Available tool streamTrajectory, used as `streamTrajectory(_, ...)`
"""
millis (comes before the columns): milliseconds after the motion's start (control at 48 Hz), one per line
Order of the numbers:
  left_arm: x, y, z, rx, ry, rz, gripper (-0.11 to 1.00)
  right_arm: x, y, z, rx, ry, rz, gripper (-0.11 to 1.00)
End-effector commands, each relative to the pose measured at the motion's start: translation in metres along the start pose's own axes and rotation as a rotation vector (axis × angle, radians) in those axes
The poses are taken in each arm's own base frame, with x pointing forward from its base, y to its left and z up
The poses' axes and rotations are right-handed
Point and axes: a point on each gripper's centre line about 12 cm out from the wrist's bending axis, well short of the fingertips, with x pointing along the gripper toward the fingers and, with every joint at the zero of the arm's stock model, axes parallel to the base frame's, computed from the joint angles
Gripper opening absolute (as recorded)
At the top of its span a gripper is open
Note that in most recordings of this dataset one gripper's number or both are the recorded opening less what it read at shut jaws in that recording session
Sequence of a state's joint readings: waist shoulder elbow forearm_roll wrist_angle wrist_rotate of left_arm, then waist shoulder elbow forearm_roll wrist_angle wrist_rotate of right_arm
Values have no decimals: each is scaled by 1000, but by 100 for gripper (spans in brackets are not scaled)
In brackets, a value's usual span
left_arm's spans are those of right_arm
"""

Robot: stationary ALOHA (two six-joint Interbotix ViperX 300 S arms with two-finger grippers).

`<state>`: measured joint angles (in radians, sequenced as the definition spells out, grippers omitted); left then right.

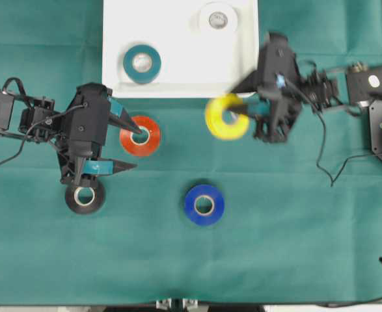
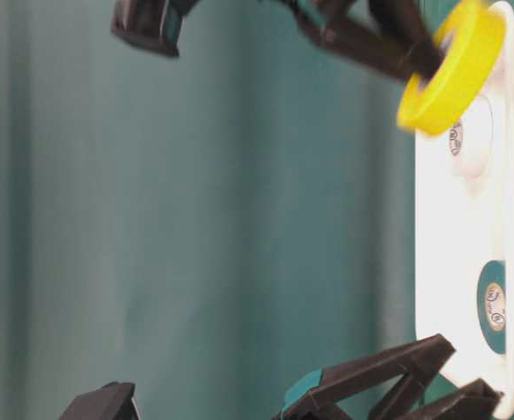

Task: Put the tape alternately from left to right into the white case.
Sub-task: 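Lift the yellow roll with the right gripper and carry it into the tray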

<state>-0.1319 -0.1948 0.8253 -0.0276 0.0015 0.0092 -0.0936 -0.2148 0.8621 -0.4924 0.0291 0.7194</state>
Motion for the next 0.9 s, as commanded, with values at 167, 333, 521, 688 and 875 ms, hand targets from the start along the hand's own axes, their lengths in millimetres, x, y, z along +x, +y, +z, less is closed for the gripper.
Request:
streamTrajectory(167, -3, -1, 14, 2, -41, -3, 93, 29, -29, 37, -30, -66, -47, 30)
streamTrajectory(333, -3, -1, 14, 2, -41, -3, 93, 56, -54, 46, -33, -46, -97, 30)
streamTrajectory(521, -3, -1, 14, 2, -43, -3, 93, 78, -78, 47, -7, -23, -140, 30)
streamTrajectory(688, -3, -1, 13, 2, -40, -3, 93, 89, -93, 45, 13, -7, -164, 30)
streamTrajectory(875, -3, -1, 12, 2, -37, -3, 93, 92, -95, 41, 17, 9, -169, 30)
